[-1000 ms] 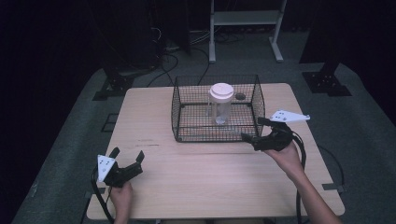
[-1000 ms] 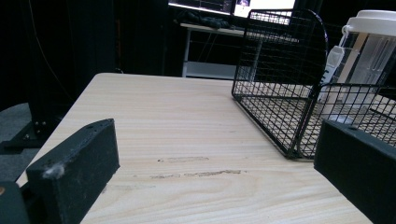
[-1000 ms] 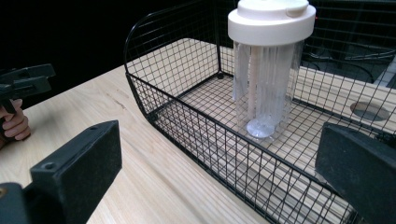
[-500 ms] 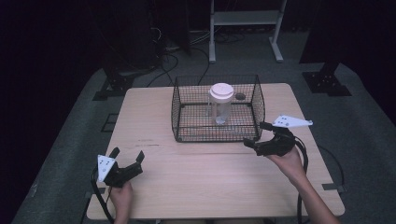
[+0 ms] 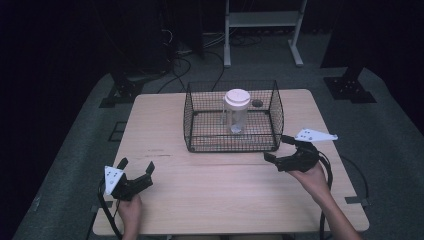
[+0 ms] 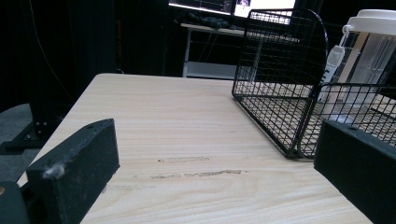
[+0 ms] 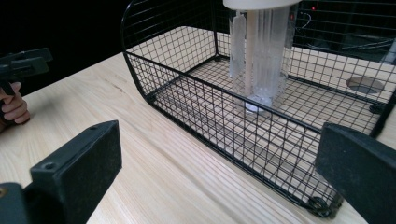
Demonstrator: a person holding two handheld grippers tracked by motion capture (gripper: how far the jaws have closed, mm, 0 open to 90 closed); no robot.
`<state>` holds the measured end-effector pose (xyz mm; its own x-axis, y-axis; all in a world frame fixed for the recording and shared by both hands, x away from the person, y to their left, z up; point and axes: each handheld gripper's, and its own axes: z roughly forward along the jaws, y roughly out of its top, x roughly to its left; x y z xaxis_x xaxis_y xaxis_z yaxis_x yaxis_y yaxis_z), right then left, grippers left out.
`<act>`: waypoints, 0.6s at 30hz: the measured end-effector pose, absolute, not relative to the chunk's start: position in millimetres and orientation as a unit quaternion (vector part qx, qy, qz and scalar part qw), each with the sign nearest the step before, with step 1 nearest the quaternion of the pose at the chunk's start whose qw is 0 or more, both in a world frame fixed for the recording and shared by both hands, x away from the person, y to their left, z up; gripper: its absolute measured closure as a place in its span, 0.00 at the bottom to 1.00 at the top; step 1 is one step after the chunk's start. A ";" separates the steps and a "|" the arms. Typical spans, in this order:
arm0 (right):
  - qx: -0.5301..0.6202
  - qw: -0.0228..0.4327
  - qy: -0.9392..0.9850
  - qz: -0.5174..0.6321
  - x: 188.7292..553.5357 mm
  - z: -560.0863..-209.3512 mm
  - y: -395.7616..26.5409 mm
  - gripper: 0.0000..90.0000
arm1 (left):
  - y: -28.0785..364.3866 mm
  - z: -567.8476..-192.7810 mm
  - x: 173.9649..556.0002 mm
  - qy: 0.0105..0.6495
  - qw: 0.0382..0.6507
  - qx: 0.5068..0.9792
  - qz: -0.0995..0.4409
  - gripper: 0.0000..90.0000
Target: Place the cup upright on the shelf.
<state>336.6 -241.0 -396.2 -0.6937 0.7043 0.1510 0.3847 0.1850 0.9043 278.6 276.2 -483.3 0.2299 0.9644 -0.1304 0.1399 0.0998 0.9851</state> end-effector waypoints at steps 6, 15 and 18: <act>0.366 0.154 0.751 0.527 332.8 -397.8 -247.7 0.00 | 276.3 -483.3 278.6 0.496 0.552 0.557 0.373 0.00; 0.376 0.159 0.743 0.530 326.3 -404.8 -257.2 0.00 | 275.7 -483.3 278.5 0.495 0.550 0.559 0.375 0.00; 0.377 0.161 0.743 0.529 325.1 -406.5 -258.7 0.00 | 275.7 -483.3 278.5 0.494 0.550 0.559 0.375 0.00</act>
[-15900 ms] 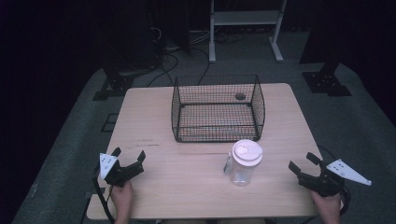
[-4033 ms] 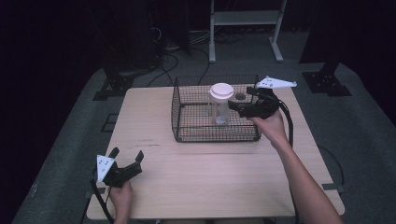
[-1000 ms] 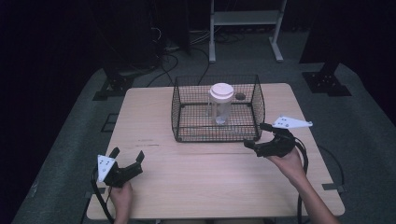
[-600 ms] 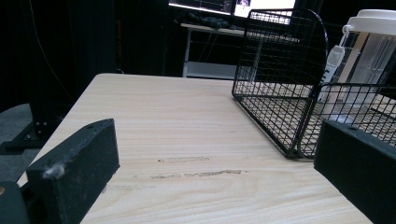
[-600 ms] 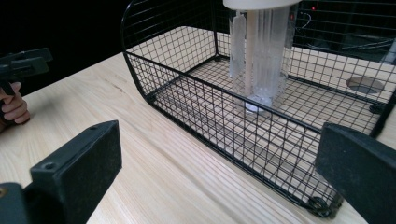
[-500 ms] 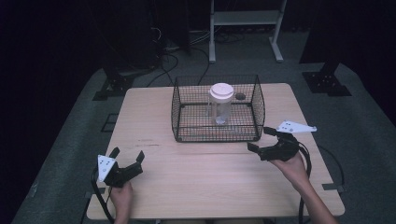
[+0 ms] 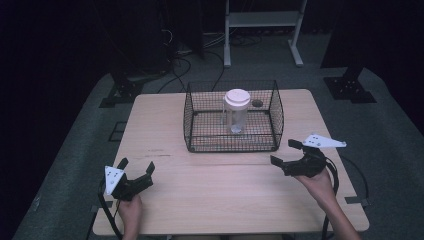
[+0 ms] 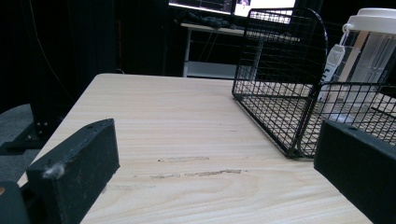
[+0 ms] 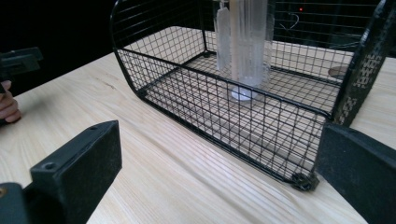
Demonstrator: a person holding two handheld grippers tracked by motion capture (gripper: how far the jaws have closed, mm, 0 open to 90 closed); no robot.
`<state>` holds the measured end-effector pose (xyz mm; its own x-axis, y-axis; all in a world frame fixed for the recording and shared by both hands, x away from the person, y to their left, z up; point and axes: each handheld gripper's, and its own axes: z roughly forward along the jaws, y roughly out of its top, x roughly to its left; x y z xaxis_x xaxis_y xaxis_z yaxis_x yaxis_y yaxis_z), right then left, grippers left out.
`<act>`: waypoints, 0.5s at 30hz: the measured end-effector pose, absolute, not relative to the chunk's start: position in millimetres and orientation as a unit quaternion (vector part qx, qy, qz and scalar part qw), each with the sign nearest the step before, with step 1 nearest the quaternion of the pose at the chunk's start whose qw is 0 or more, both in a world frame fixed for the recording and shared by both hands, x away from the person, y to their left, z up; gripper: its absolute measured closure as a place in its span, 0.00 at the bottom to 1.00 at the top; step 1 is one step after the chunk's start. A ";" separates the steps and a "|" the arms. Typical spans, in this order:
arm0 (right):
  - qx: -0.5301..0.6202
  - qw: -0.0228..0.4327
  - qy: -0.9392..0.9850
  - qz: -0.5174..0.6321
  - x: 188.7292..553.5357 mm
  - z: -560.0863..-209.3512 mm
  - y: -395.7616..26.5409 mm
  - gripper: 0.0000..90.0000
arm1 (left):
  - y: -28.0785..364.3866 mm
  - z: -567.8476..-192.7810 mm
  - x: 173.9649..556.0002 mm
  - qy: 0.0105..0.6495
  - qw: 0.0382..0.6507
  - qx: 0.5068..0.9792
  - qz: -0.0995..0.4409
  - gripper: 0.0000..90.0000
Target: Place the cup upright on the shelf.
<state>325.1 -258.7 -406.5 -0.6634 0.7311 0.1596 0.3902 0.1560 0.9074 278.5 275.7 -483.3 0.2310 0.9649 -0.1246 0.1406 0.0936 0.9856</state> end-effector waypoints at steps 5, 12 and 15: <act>0.381 0.162 0.741 0.528 321.4 -410.6 -262.5 0.00 | 275.6 -483.3 278.5 0.494 0.550 0.560 0.375 0.00; 0.385 0.162 0.738 0.529 313.6 -416.8 -267.5 0.00 | 275.3 -483.3 278.4 0.493 0.550 0.560 0.376 0.00; 0.384 0.161 0.738 0.531 309.5 -420.2 -267.9 0.00 | 275.1 -483.3 278.5 0.493 0.549 0.560 0.376 0.00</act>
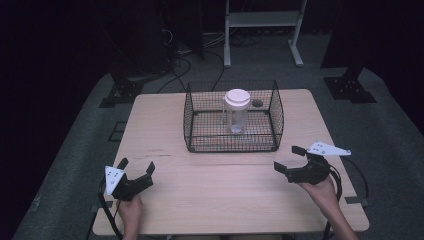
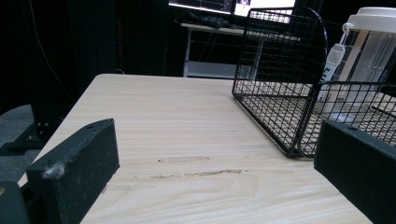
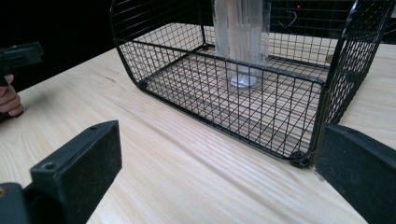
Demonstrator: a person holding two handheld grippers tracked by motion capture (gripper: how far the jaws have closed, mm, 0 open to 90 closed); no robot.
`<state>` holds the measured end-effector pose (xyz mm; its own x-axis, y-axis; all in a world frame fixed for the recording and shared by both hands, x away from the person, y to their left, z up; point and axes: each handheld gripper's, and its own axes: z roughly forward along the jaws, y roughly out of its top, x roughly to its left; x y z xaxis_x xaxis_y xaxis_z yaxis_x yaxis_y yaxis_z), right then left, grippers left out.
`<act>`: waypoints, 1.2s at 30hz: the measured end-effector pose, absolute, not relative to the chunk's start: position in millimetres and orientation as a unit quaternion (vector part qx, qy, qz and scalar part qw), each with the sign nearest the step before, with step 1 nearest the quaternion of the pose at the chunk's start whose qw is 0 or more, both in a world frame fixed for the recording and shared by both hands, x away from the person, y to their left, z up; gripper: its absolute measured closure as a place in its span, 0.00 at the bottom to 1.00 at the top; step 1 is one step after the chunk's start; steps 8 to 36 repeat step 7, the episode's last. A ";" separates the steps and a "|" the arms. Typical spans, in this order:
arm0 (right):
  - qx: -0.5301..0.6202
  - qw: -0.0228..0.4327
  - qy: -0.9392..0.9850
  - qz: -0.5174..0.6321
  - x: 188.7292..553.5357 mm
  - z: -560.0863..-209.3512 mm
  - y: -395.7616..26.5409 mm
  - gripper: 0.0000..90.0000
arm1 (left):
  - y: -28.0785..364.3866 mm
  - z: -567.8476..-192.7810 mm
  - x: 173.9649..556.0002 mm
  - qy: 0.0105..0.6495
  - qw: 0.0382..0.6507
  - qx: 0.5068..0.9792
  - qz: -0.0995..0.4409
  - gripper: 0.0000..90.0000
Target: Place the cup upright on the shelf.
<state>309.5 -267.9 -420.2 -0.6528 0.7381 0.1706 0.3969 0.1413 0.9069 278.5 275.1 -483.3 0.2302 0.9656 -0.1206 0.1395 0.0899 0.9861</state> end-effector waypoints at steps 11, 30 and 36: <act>0.389 0.156 0.734 0.535 301.9 -427.5 -270.9 0.00 | 275.1 -483.2 278.8 0.494 0.549 0.559 0.377 0.00; 0.389 0.156 0.734 0.535 301.9 -427.5 -270.9 0.00 | 275.1 -483.2 278.8 0.494 0.549 0.559 0.377 0.00; 0.389 0.156 0.734 0.535 301.9 -427.5 -270.9 0.00 | 275.1 -483.2 278.8 0.494 0.549 0.559 0.377 0.00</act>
